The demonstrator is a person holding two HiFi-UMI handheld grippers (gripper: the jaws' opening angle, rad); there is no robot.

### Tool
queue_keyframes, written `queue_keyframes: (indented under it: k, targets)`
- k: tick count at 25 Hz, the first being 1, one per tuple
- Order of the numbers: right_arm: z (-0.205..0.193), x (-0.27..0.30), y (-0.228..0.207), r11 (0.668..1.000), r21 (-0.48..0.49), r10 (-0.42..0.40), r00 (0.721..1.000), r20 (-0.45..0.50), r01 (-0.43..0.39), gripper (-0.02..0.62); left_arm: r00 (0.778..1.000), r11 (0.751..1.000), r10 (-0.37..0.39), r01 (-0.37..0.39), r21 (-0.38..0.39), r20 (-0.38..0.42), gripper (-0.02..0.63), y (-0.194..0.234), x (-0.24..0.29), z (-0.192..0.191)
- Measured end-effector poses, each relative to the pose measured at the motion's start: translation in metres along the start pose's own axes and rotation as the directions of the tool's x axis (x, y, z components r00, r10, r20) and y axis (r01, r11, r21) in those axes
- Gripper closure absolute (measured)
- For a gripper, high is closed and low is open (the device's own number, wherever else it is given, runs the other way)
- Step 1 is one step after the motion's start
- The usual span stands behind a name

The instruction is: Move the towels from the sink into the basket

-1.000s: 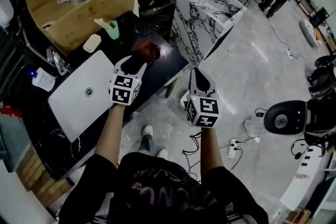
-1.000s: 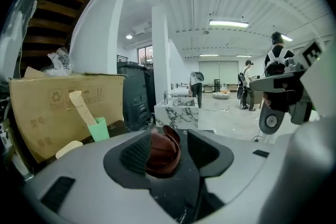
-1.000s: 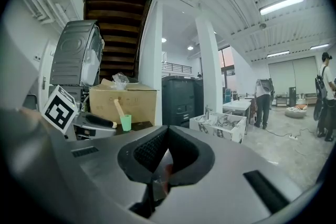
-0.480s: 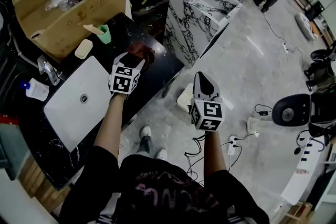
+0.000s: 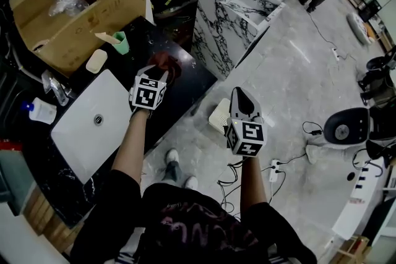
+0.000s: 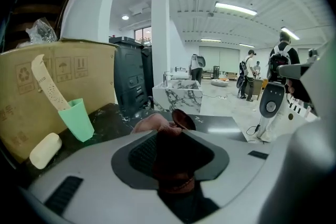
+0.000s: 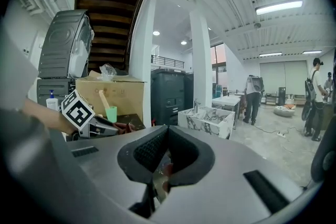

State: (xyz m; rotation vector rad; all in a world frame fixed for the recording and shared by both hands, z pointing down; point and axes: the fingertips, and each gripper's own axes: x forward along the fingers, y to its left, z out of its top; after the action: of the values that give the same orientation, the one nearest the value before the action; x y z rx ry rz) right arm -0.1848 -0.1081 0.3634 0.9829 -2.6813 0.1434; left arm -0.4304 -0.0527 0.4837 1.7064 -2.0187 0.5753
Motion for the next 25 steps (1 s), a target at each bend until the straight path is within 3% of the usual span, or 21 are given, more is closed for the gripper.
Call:
queue_keyframes:
  k: [7,15,25]
  targets:
    - [-0.003,0.001,-0.001,1.0,0.005,-0.008,1.0,-0.007,0.008,0.58,1.0,1.0,-0.001,0.001,-0.022,0.007,0.546,0.004,-0.001,-0.002]
    - [0.0,-0.002,0.001,1.0,0.018,-0.021,1.0,0.008,0.021,0.58,0.997,1.0,-0.019,0.02,-0.012,0.073,0.555,0.0,-0.018,0.015]
    - [0.002,-0.031,-0.03,0.994,0.064,-0.091,0.995,0.04,0.088,0.58,0.981,0.996,-0.075,0.065,0.064,0.18,0.56,-0.051,-0.045,0.058]
